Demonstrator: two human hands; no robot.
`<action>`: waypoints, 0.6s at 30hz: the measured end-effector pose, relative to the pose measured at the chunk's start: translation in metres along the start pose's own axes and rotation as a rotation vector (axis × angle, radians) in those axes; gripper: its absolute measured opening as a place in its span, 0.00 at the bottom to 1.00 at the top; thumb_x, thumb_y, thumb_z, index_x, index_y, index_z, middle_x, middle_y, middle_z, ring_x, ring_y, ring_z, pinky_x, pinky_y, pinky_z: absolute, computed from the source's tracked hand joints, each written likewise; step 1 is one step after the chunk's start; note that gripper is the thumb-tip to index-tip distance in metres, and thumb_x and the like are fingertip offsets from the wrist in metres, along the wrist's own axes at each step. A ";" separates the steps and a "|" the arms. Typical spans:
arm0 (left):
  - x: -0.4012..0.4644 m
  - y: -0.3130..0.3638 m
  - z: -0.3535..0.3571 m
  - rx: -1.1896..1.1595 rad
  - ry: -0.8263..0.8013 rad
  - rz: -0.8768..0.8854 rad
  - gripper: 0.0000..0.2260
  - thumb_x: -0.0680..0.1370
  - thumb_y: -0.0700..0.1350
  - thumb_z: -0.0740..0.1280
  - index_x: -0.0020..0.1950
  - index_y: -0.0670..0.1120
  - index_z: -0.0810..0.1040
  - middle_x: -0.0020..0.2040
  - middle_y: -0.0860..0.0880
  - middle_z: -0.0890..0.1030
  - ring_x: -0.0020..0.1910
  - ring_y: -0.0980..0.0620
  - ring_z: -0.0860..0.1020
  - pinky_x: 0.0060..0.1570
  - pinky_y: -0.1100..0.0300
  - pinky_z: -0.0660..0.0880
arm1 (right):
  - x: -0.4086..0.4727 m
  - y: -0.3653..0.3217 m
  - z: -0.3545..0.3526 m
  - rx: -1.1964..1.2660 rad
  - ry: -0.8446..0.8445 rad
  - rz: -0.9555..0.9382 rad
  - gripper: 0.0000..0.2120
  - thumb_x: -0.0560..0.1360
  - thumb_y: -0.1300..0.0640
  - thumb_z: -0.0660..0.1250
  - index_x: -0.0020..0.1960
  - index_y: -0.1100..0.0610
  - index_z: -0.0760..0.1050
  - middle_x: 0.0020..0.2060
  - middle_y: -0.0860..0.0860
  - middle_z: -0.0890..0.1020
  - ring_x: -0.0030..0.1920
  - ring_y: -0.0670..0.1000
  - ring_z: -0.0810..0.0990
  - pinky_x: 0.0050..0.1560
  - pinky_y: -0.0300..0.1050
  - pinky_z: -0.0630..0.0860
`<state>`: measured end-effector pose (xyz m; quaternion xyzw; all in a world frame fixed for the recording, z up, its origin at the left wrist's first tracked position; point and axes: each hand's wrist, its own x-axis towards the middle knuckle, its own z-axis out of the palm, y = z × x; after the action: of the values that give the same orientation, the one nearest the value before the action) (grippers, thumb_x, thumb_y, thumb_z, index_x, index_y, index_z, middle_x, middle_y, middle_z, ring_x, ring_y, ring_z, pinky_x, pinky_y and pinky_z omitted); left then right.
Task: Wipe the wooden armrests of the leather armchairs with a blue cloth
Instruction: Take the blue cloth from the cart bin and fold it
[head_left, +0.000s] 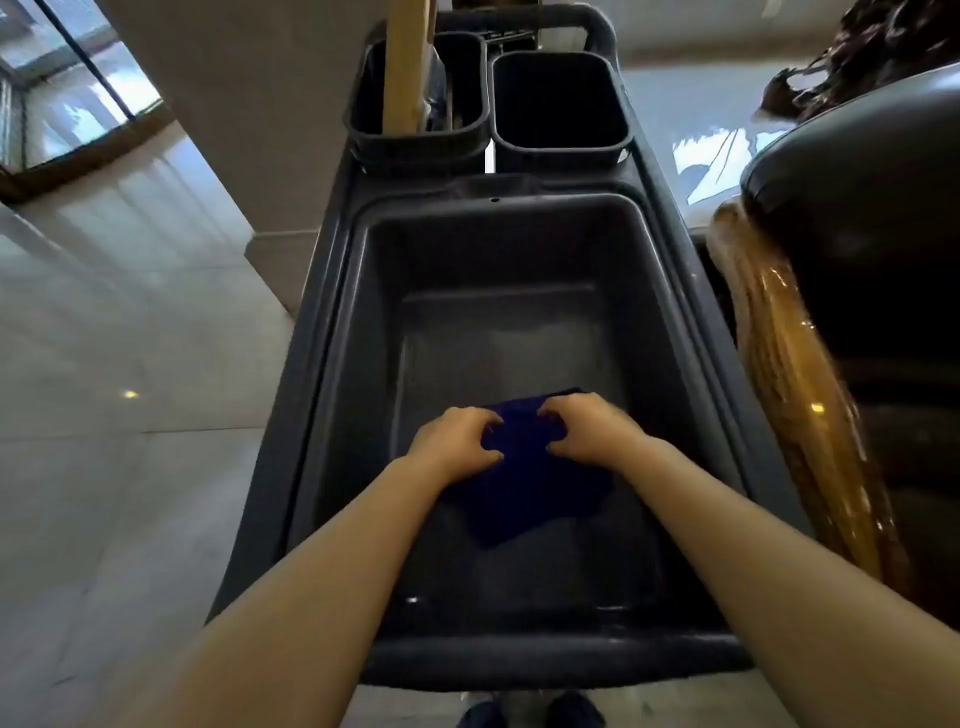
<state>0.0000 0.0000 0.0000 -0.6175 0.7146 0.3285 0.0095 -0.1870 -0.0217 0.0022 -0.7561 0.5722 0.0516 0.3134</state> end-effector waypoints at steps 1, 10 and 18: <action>0.002 0.000 0.001 0.021 -0.003 -0.014 0.23 0.72 0.51 0.69 0.66 0.51 0.71 0.62 0.50 0.77 0.59 0.51 0.75 0.55 0.52 0.75 | 0.002 0.000 0.002 -0.013 0.000 0.003 0.25 0.70 0.55 0.69 0.66 0.51 0.69 0.62 0.52 0.75 0.58 0.53 0.74 0.52 0.48 0.74; 0.010 -0.019 0.030 0.054 0.087 -0.071 0.24 0.72 0.46 0.70 0.67 0.48 0.69 0.66 0.49 0.72 0.65 0.49 0.69 0.59 0.51 0.72 | 0.011 0.018 0.029 -0.103 0.106 -0.028 0.27 0.71 0.58 0.69 0.69 0.52 0.66 0.65 0.51 0.71 0.65 0.52 0.66 0.58 0.50 0.72; 0.000 -0.018 0.041 0.028 0.154 -0.136 0.08 0.72 0.43 0.69 0.50 0.49 0.77 0.52 0.50 0.77 0.54 0.50 0.75 0.42 0.58 0.70 | -0.006 0.013 0.044 -0.161 0.168 -0.024 0.12 0.73 0.58 0.63 0.56 0.54 0.76 0.54 0.52 0.78 0.56 0.53 0.73 0.47 0.48 0.74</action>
<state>0.0000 0.0193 -0.0399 -0.6878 0.6743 0.2683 -0.0146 -0.1884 0.0048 -0.0362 -0.7873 0.5814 0.0300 0.2030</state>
